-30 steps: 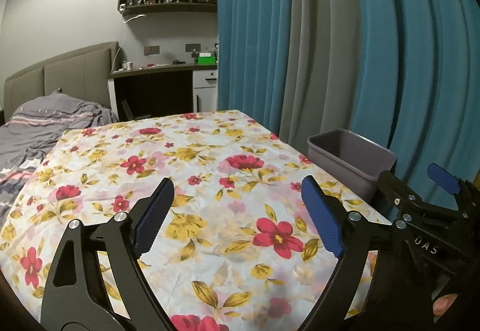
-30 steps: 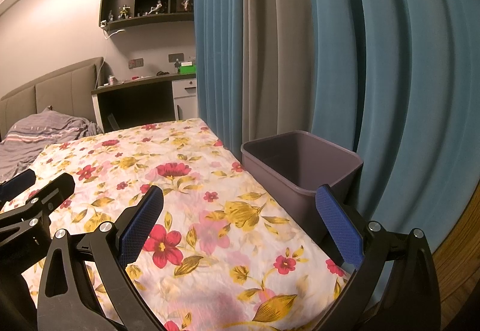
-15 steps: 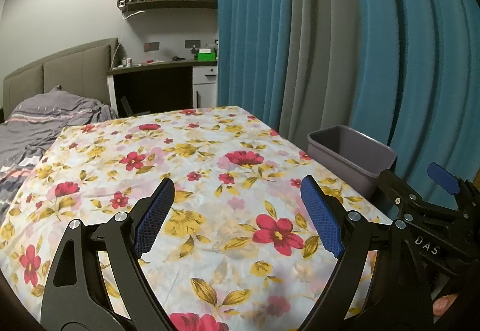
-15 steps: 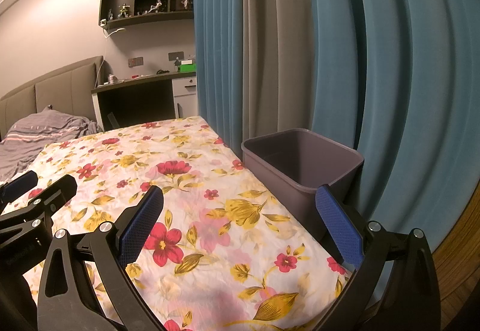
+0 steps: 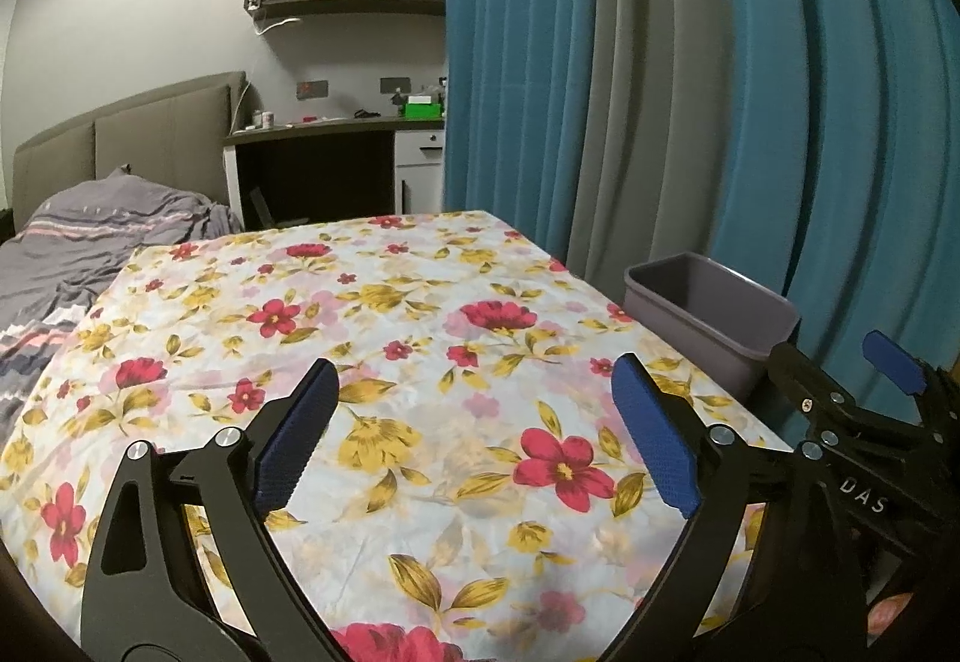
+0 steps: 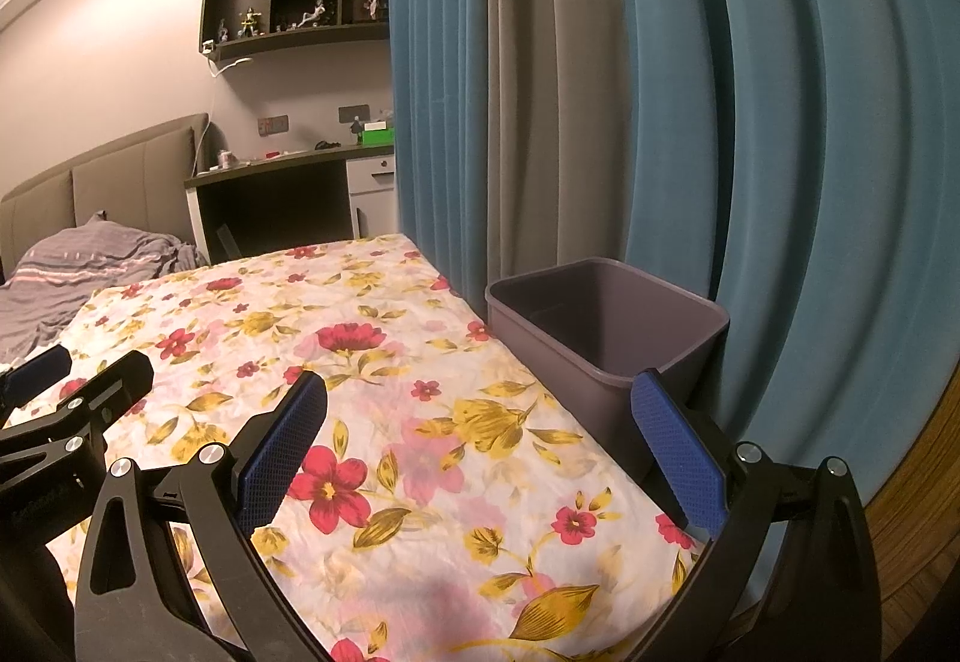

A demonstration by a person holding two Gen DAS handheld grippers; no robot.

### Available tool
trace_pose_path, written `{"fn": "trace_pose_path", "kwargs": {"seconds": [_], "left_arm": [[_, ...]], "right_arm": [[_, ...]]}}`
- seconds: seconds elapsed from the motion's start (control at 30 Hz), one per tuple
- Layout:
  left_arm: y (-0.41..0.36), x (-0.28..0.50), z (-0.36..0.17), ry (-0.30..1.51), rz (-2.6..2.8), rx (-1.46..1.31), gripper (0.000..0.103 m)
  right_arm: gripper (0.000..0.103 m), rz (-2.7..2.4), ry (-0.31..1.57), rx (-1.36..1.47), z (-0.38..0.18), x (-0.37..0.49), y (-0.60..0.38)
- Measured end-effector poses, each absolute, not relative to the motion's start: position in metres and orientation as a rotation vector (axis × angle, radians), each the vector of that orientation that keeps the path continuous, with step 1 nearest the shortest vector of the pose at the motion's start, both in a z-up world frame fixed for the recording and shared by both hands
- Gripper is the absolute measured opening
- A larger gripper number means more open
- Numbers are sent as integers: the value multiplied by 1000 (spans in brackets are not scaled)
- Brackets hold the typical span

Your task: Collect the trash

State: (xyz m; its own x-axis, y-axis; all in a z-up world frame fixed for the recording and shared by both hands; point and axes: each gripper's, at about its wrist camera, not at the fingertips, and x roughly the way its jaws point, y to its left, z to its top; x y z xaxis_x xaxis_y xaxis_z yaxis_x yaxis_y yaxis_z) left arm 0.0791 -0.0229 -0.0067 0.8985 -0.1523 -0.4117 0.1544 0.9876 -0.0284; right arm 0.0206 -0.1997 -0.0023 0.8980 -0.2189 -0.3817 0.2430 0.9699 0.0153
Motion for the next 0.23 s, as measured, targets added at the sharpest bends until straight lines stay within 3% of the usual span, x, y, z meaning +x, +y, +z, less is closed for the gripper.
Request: {"fn": "trace_pose_path", "kwargs": {"seconds": [0.23], "left_arm": [[-23,81,-8,447,-141,-6,97]], "right_arm": [[97,-238,389,64,-2,21,-202]]}}
